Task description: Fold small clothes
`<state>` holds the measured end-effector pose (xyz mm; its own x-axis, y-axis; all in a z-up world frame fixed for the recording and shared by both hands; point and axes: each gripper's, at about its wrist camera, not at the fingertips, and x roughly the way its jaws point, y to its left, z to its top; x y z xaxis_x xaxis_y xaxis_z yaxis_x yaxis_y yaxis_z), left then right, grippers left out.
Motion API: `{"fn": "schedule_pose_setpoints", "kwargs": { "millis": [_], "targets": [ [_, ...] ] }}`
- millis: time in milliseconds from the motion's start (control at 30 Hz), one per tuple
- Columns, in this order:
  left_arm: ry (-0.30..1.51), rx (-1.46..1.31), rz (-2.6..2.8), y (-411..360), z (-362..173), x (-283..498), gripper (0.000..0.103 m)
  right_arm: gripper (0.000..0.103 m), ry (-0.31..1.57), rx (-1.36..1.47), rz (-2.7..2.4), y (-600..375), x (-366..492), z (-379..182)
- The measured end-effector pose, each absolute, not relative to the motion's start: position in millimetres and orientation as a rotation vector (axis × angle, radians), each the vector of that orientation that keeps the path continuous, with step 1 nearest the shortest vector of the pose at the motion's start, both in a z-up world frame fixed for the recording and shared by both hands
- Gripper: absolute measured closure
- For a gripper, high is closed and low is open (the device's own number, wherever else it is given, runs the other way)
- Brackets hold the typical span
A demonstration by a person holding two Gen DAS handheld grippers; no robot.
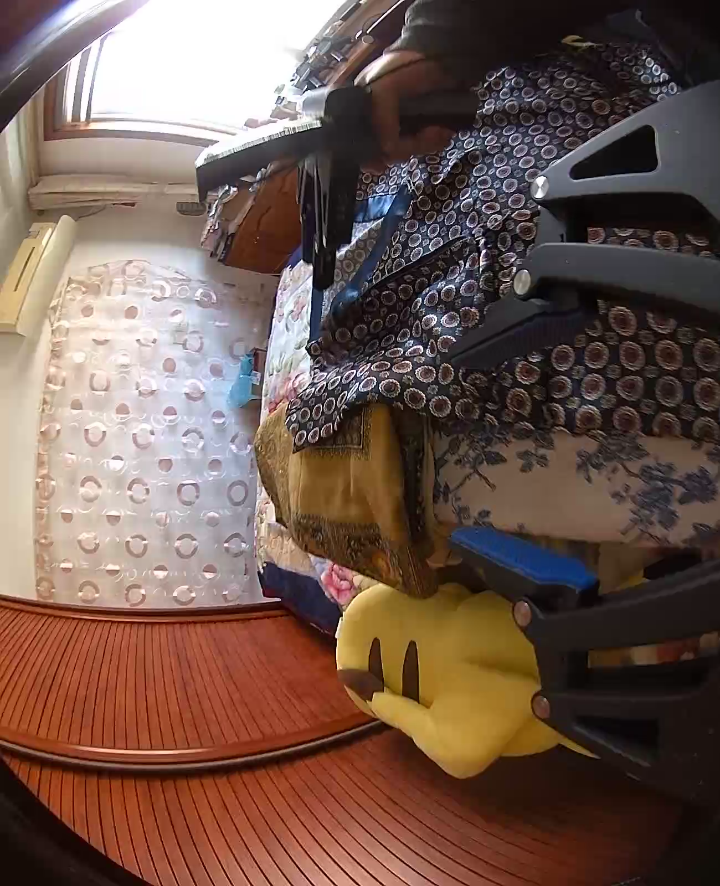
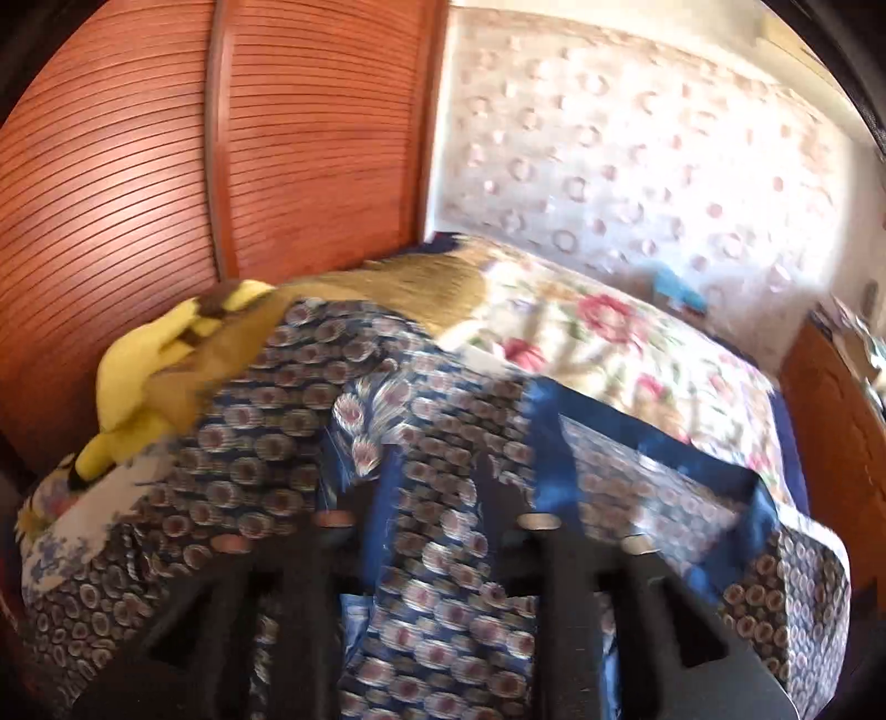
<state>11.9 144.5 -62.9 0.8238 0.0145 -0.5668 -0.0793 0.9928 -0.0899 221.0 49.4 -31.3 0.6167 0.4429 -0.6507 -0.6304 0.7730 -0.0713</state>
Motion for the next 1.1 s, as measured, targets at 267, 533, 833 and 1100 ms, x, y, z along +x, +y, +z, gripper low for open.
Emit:
{"fn": "schedule_pose_setpoints", "kwargs": {
  "millis": [267, 533, 833, 1100],
  "targets": [
    [0.632, -0.062, 0.007, 135.1, -69.3, 73.9, 0.044, 0.045, 0.652, -0.305, 0.626, 6.8, 212.1, -29.1],
    [0.687, -0.053, -0.056, 135.9, -63.6, 147.1, 0.058, 0.045, 0.706, -0.339, 0.564, -37.4, 210.8, -58.4],
    [0.827, -0.106, -0.06, 141.5, -86.1, 199.7, 0.073, 0.045, 0.785, -0.297, 0.47, -94.3, 202.2, -75.6],
    [0.737, -0.003, 0.01, 138.5, -55.7, 199.0, 0.103, 0.045, 0.842, -0.27, 0.455, -117.6, 201.3, -92.3]
  ]
}}
